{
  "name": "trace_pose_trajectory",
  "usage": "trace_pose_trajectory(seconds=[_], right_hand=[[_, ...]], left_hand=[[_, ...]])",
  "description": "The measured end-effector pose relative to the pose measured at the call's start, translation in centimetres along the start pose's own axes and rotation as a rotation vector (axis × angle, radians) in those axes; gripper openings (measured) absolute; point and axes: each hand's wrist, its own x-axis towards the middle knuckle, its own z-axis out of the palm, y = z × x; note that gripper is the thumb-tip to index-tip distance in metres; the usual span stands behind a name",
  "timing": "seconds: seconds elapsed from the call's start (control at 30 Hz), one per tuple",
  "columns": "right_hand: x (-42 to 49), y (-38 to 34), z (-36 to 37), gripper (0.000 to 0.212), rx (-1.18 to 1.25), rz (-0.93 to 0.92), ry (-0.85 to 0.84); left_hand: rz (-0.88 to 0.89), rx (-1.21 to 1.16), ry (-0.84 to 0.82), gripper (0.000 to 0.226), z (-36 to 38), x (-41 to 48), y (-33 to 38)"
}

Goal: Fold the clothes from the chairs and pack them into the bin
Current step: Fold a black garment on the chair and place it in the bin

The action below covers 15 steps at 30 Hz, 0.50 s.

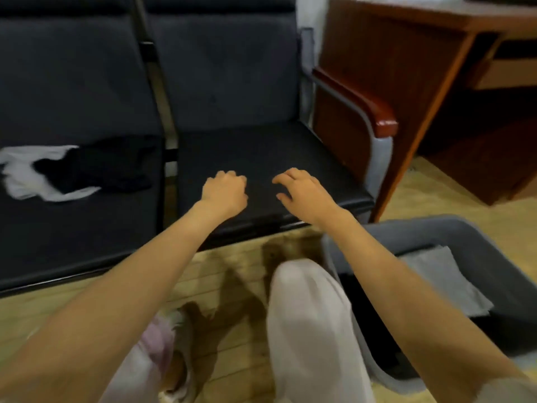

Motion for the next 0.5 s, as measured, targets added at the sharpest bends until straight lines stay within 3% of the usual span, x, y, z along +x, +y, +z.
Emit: trace_pose_trajectory(seconds=[0.23, 0.5], right_hand=[[11.2, -11.8, 2.8, 0.04, -0.011, -0.302, -0.111], [23.8, -21.1, 10.2, 0.047, 0.053, -0.347, -0.292]], left_hand=[[-0.364, -0.152, 0.03, 0.038, 0.6, -3.3, -17.0], [-0.578, -0.21, -0.014, 0.053, 4.7, -2.2, -29.9]])
